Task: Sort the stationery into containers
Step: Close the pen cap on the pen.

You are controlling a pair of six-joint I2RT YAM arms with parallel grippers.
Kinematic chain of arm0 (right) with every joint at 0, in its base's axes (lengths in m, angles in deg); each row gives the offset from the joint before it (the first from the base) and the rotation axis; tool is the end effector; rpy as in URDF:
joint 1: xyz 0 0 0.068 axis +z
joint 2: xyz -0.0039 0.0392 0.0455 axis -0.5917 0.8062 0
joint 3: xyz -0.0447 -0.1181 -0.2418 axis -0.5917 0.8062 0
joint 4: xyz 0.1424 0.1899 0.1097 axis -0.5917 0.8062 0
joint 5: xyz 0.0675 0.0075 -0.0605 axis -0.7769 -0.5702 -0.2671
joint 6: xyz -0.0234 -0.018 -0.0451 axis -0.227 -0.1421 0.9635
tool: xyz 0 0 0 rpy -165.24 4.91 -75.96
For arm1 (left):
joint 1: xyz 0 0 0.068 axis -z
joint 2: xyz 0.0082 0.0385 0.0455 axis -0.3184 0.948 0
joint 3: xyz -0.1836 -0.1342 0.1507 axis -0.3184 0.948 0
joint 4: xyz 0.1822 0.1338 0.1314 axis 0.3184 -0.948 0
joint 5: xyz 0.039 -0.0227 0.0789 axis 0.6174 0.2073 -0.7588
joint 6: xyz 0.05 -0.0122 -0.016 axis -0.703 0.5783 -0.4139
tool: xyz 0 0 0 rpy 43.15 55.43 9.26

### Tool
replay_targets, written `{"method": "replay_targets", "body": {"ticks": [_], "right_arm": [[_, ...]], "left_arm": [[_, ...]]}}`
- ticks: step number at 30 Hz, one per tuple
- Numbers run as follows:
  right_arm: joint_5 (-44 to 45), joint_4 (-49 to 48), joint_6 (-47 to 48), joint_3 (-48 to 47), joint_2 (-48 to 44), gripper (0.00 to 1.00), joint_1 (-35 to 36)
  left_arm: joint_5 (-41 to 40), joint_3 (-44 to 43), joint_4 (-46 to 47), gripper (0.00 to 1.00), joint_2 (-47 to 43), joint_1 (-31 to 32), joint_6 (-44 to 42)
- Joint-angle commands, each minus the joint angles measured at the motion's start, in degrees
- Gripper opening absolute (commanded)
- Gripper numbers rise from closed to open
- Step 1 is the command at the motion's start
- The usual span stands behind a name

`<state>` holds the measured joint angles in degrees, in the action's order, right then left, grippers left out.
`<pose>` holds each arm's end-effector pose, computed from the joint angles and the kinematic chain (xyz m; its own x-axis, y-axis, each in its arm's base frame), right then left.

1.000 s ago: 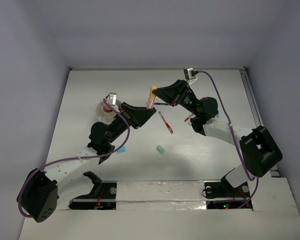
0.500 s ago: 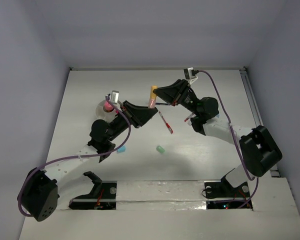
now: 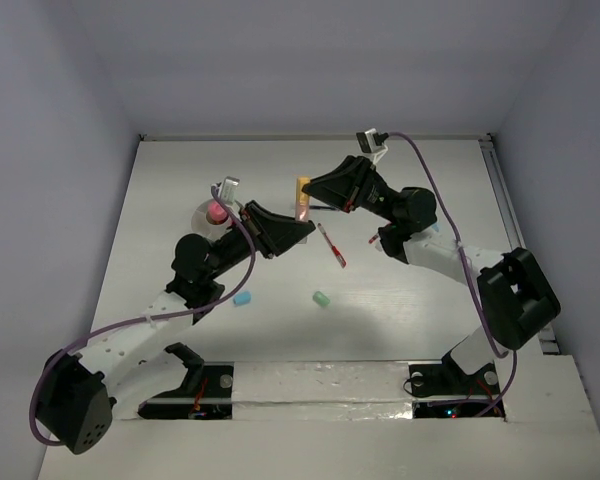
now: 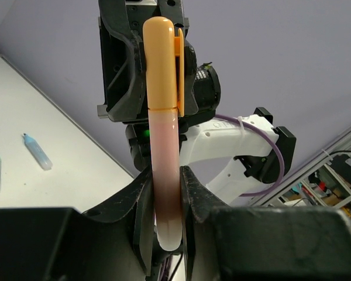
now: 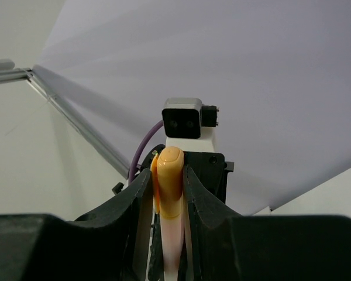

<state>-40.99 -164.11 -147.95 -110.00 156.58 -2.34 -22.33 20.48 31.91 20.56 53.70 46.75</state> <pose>0.2618 0.2038 0.3571 -0.7147 0.4321 -0.5500 -0.6911 -0.3149 0.6506 0.1608 -0.1337 0.3435 -0.4409 -0.5729 -0.6909 0.8296 0.0335 -0.5573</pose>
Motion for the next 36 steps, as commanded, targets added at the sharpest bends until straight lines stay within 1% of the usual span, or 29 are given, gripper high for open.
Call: {"method": "replay_targets", "body": {"ticks": [1, 3, 6, 7, 8, 9, 10, 11, 13, 14, 15, 17, 20, 28, 36], "right_arm": [[-14.64, -12.79, -0.20, 1.80, 0.38, 0.00, 2.37], [-14.99, -10.06, 2.60, 2.50, -1.10, 0.00, 2.37], [-15.95, -0.23, 9.10, 3.12, -4.00, 0.00, 2.37], [-16.30, 7.02, 11.30, 3.12, -4.97, 0.00, 2.89], [-16.48, 11.09, 16.36, 3.03, -5.94, 0.00, 2.89], [-16.22, 15.05, 18.85, 3.12, -7.08, 0.00, 3.42], [-14.91, 23.79, 21.75, 3.03, -9.18, 0.00, 3.42], [-14.03, 28.40, 27.52, 2.86, -10.42, 0.00, 3.42], [-12.10, 37.11, 33.26, 2.25, -13.40, 0.00, 4.73], [-10.43, 43.76, 37.38, 2.07, -14.03, 0.00, 4.74], [-9.81, 45.92, 38.55, 1.98, -14.56, 0.00, 5.44], [-8.49, 49.70, 40.92, 2.33, -15.18, 0.00, 6.84], [-6.21, 52.52, 43.03, 3.47, -15.44, 0.00, 8.34], [-4.18, 56.66, 45.86, 6.19, -16.41, 0.00, 9.92], [-3.91, 57.72, 47.17, 9.19, -16.23, 0.00, 12.65]], "left_arm": [[-5.44, -3.72, 10.04, 0.00, -4.13, -2.78, 0.76], [-4.92, -4.07, 9.69, 0.00, -4.83, -2.79, 0.94], [-3.95, -4.86, 8.37, 0.00, -5.80, -3.41, 1.29], [-4.04, -5.03, 8.02, 0.00, -6.15, -4.02, 0.94], [-4.12, -5.21, 6.71, 0.00, -6.42, -4.02, 0.77], [-4.21, -5.82, 6.00, 0.00, -6.77, -4.02, 0.59], [-4.21, -6.18, 5.38, 0.00, -6.86, -4.02, 0.33], [-4.21, -6.53, 4.51, 0.00, -6.86, -4.63, 0.15], [-4.04, -7.32, 3.97, 0.00, -6.86, -5.25, 0.15], [-3.95, -7.58, 3.71, 0.00, -6.86, -5.25, 0.15], [-3.95, -8.11, 3.71, 0.00, -6.60, -5.25, 0.15], [-3.60, -8.55, 4.06, 0.00, -6.16, -5.25, 0.32], [-3.07, -8.82, 5.37, 0.00, -4.84, -5.25, 1.38], [-2.98, -9.69, 4.94, 0.00, -4.57, -5.78, 0.33], [-3.42, -10.66, 3.09, 0.00, -5.45, -6.30, -0.91]]}}
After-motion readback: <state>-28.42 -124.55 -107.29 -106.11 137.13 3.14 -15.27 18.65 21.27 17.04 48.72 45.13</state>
